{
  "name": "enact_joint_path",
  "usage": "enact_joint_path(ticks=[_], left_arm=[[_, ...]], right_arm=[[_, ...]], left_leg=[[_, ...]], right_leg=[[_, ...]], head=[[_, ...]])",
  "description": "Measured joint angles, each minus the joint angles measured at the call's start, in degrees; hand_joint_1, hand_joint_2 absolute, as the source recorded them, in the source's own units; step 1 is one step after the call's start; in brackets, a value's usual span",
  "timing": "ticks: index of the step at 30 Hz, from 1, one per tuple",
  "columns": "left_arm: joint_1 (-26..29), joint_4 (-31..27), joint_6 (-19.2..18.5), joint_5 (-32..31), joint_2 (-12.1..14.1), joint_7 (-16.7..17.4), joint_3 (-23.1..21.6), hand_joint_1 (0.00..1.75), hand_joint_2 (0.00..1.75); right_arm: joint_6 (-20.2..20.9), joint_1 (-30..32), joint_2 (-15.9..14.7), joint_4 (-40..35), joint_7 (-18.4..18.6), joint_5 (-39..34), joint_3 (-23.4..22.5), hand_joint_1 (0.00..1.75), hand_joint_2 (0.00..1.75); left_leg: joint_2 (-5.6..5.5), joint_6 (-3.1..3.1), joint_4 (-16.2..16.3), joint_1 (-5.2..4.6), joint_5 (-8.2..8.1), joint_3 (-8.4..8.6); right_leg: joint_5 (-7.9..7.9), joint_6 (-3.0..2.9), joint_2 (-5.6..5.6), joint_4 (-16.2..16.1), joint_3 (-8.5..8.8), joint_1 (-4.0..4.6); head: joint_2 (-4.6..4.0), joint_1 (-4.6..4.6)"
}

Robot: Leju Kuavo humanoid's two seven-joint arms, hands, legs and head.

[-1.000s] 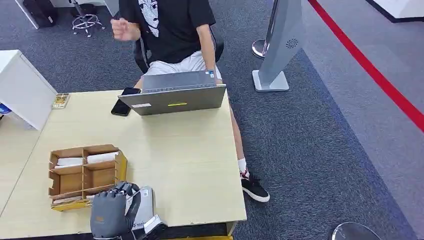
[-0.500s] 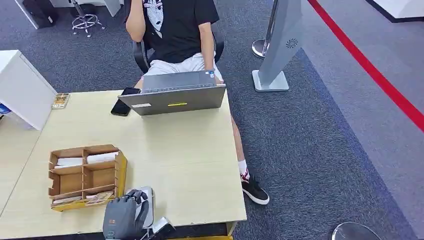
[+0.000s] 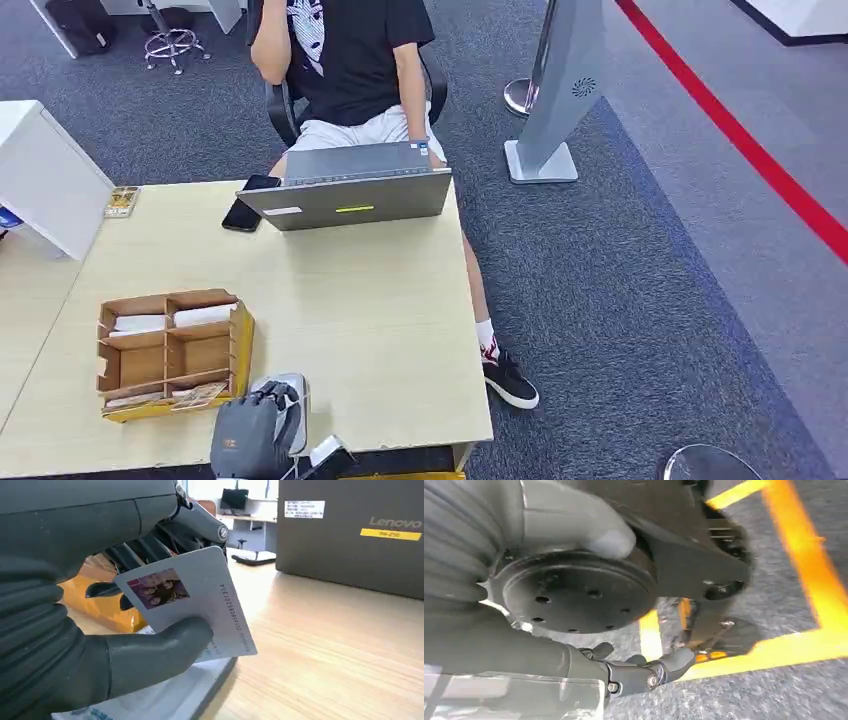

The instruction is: Pass the card to the sensor for recognition and then transmit it.

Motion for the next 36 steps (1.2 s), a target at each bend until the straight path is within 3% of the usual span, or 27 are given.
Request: enact_joint_path(ticks=[6,11,12,17,28,32,36], left_arm=[[2.16,-9.48,2.46,-5.84,1.82,2.76,0.04,1.75,1.75],[1.11,-16.68,3.37,-7.3,5.51,5.2,0.92,1.75,1.75],[0.12,-17.35,3.3,-6.99,6.25,5.27,1.24,1.75,1.75],[-6.07,-17.42,2.84,-5.9,8.44,5.27,2.97,1.75,1.75],[-12.06,-17.02,3.04,-6.77,11.63,7.39,7.72,1.75,1.75],[-16.1,-15.93,2.75,-7.93,14.69,7.67,12.16,1.75,1.75],[-21.38,-12.17,1.33,-8.0,19.39,7.67,17.56,1.75,1.75]], right_arm=[[8.85,0.14,0.0,-0.74,-17.06,-5.87,-7.33,0.0,1.75],[13.14,0.02,-0.24,-1.62,-25.57,-4.89,-10.09,0.0,1.75],[13.79,-0.46,-0.26,-2.03,-26.29,-4.5,-10.16,0.0,1.75],[12.37,-5.57,0.22,-4.26,-23.2,-4.26,-10.92,0.0,1.75],[12.13,-7.93,2.06,-6.93,-26.99,-0.95,-10.64,0.0,1.75],[13.03,-8.54,2.82,-7.19,-26.81,0.01,-9.37,0.0,1.75],[15.17,-8.44,3.02,-7.06,-27.07,1.78,-7.75,0.0,1.75]], left_leg=[[0.0,0.0,0.0,0.0,0.0,-0.01],[0.0,-0.01,-0.01,0.04,0.01,-0.02],[0.0,-0.03,-0.01,0.04,0.04,-0.04],[0.04,-0.02,0.0,0.03,0.22,0.05],[-0.03,-0.01,0.0,0.07,0.23,-0.07],[-0.04,-0.08,0.0,0.12,0.28,-0.06],[-0.03,-0.14,-0.01,0.16,0.32,-0.06]], right_leg=[[0.0,0.0,0.0,0.0,-0.03,0.0],[0.0,-0.01,0.0,0.03,-0.02,0.02],[0.01,-0.01,0.0,0.04,-0.03,0.03],[0.18,-0.06,0.03,0.05,0.0,0.02],[0.19,-0.04,0.01,0.07,-0.09,0.05],[0.19,-0.04,-0.01,0.08,-0.1,0.08],[0.23,-0.1,0.03,0.13,-0.11,0.11]], head=[[0.0,0.0],[-0.02,0.0],[-0.02,0.02],[-0.02,0.02],[0.0,0.02],[-0.02,0.04],[-0.02,0.02]])
